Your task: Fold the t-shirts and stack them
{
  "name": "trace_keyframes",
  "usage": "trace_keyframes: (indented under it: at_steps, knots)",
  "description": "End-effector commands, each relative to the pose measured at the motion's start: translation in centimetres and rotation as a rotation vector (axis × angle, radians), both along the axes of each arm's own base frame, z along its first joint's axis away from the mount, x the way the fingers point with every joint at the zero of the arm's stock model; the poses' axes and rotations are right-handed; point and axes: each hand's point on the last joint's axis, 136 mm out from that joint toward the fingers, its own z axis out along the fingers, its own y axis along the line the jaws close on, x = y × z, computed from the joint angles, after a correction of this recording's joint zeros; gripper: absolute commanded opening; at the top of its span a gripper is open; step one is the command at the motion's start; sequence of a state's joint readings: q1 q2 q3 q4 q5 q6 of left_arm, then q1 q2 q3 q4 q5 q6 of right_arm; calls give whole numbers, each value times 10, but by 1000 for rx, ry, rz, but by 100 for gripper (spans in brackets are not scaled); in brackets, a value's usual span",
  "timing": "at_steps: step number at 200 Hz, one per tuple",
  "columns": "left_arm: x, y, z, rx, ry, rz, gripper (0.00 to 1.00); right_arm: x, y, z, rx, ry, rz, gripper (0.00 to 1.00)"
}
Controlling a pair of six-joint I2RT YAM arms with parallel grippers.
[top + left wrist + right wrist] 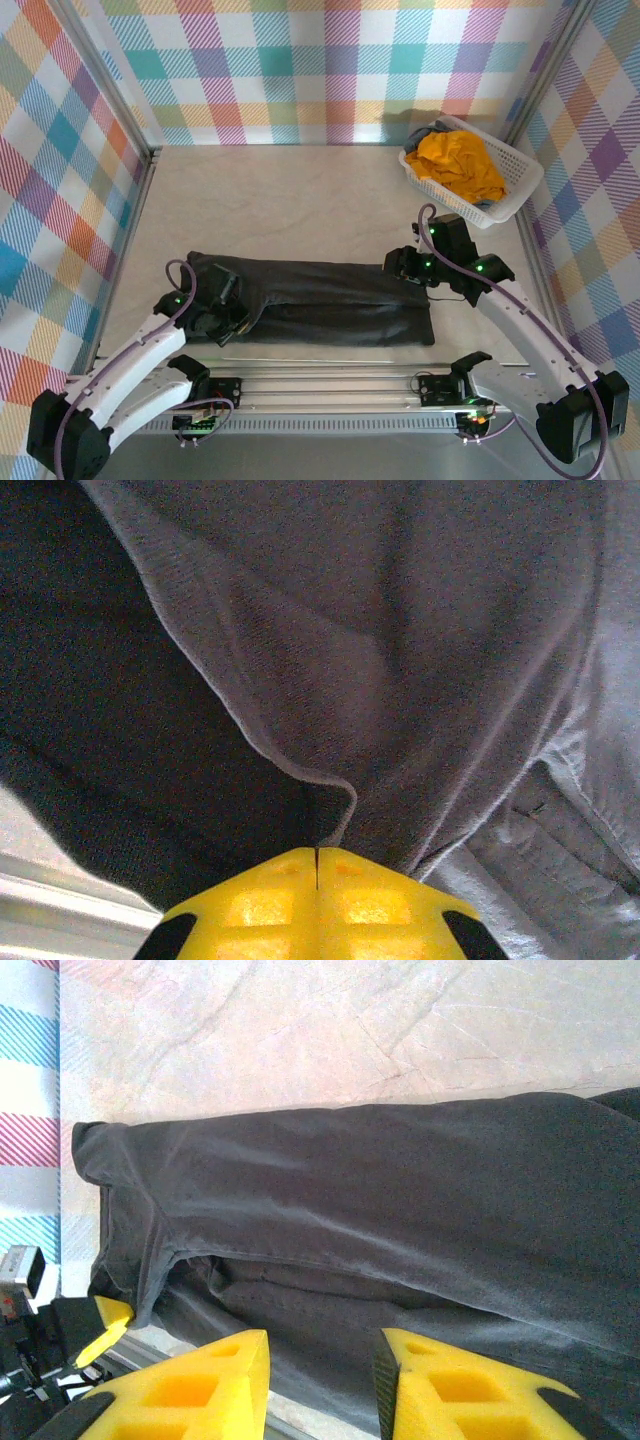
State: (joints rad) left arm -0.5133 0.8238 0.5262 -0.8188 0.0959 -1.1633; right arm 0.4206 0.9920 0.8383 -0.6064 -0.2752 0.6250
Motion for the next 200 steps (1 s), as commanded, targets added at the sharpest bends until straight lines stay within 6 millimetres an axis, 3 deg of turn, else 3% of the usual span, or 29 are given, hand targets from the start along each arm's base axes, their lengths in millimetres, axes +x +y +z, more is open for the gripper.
trace_keyframes:
  at_steps: [1, 31, 58, 90, 111, 137, 162, 200]
  knots:
    - [-15, 0, -10, -18, 53, 62, 0, 0, 6, 0, 22, 12, 10, 34]
    - [-19, -9, -13, -55, 69, 40, 22, 1, 4, -17, -4, 84, -20, 36]
    - [-12, -11, 8, -59, 38, 33, 25, 2, 0, -35, -32, 143, -59, 38]
    - [29, -8, 44, -51, -46, 65, 26, 13, -2, -63, -79, 232, -106, 35]
    - [68, 18, 49, -9, -55, 113, 27, 27, -8, -83, -134, 263, -145, 33]
    - [110, 55, 31, -33, -28, 225, 33, 44, -17, -110, -151, 339, -193, 31]
    - [142, 65, 7, -19, 26, 211, 33, 51, -25, -136, -212, 445, -213, 28]
    - [135, 67, -38, 12, 131, 207, 32, 52, -57, -163, -283, 585, -315, 25]
